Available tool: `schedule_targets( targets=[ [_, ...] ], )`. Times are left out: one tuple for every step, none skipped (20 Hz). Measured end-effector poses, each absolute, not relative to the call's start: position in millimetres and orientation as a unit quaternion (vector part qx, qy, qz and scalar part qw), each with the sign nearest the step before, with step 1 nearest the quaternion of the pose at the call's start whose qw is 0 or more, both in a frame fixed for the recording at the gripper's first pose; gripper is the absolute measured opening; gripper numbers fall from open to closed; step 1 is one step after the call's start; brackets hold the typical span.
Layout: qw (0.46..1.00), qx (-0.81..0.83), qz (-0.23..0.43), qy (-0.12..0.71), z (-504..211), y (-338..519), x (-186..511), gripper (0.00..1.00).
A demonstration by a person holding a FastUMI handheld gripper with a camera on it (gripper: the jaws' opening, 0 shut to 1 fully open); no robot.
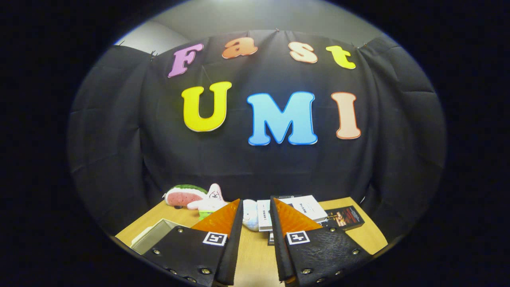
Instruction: Open the storage box then place both shoes into the box .Put the left shoe in first, then the right shoe, with the right side of both shoes facing outward in a uniform manner.
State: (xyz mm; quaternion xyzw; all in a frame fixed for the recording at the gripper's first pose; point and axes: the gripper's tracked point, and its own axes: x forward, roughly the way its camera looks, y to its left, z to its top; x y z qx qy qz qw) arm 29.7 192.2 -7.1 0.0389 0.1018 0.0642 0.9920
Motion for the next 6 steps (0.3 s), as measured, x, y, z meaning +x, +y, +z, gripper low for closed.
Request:
schedule_targets(
  targets=[
    [0.993,0.042,0.063,0.087,1,186,30,0.4],
    [0.994,0.044,0.059,0.079,6,177,30,0.4],
    [0.995,0.043,0.055,0.073,11,171,28,0.4],
    [0.995,0.045,0.055,0.068,14,164,25,0.4],
    [0.995,0.048,0.054,0.067,18,155,21,0.4],
    [0.995,0.05,0.053,0.066,19,148,19,0.4]
  ],
)
